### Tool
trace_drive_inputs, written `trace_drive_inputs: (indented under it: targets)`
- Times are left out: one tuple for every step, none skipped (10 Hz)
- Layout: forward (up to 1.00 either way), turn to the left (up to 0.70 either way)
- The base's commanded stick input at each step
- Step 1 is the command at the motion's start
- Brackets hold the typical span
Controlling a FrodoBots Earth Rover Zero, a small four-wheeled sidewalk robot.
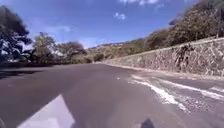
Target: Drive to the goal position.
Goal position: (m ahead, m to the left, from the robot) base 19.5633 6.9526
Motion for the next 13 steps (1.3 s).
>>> trace_drive_inputs:
  targets:
    - [0.5,0.0]
    - [0.5,0.0]
    - [0.5,0.0]
    - [0.5,0.0]
    - [0.5,0.0]
    - [0.5,0.0]
    - [0.5,0.0]
    - [0.5,0.0]
    - [0.5,0.0]
    - [0.5,0.0]
    - [0.5,0.0]
    - [0.5,0.0]
    - [0.5,0.0]
